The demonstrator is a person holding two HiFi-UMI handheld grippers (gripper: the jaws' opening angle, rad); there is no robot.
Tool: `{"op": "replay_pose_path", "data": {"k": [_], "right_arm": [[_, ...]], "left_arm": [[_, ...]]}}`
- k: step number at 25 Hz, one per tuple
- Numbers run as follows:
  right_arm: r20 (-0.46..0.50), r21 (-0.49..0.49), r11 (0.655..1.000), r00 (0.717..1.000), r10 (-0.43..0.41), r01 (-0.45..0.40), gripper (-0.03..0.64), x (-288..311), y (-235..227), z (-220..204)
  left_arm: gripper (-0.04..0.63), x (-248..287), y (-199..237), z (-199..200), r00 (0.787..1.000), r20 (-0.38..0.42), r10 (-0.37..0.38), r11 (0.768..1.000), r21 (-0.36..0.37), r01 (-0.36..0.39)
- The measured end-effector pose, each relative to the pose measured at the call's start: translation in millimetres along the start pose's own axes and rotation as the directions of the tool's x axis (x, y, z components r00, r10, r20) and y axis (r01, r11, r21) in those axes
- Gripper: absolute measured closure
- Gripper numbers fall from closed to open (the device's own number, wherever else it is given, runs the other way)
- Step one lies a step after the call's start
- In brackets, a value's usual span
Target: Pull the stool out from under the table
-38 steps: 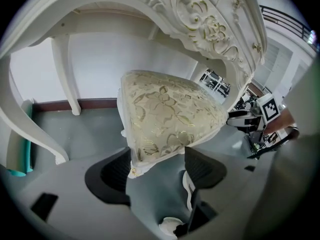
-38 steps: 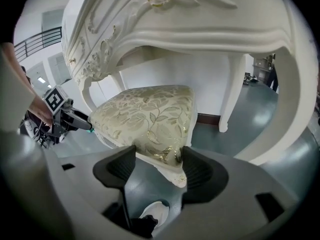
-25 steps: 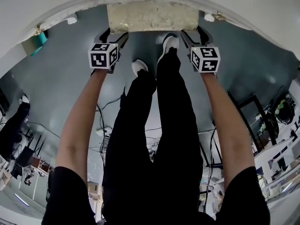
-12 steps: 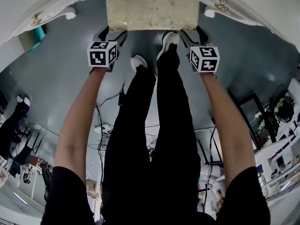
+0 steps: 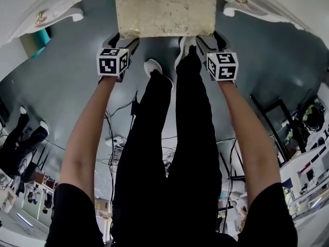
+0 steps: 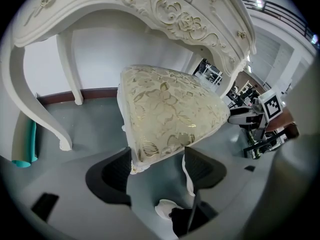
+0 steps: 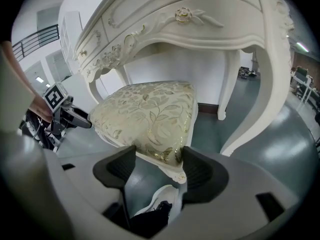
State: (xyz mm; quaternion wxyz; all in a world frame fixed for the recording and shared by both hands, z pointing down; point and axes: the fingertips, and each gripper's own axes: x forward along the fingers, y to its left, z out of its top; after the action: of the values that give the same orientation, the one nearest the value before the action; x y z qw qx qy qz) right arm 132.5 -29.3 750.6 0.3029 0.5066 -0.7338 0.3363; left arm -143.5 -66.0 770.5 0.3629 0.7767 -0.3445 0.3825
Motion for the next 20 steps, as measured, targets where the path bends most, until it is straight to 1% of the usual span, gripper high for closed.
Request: {"op": "replay_pose_path", "data": {"k": [5,9,14,20], "right_arm": [[-0.002,0.009,1.000,1.000,-0.011,0.011,0.319,-1.2,0.2,-2.0],[0.001,0.003,1.000,1.000,-0.017,0.017,0.319,-3.6,3.0,-2.0],[-0.032,0.010,1.000,0.999,-0.017,0.018,0.319,-8.3,6.4,-6.7],[-0.069,0.026,0.999,0.997,-0.017,0.019,0.319,-16.5,14.6,-25.1]], "left_arm": [[0.259,0.6,-0.7,-0.8,1.000,0.000,-0.009,1.000,0.016,0.009],[0.259,-2.5,-0.9,-0.2,1.000,0.008,-0.006,1.000,-0.004,0.006],[0.259,-7.0,-3.7,-5.0,0.999,-0.028,-0.018,1.000,-0.006,0.018],[0.259,-10.8,-9.4,-21.8,0.997,-0.076,-0.030,1.000,0.006,0.030]]}}
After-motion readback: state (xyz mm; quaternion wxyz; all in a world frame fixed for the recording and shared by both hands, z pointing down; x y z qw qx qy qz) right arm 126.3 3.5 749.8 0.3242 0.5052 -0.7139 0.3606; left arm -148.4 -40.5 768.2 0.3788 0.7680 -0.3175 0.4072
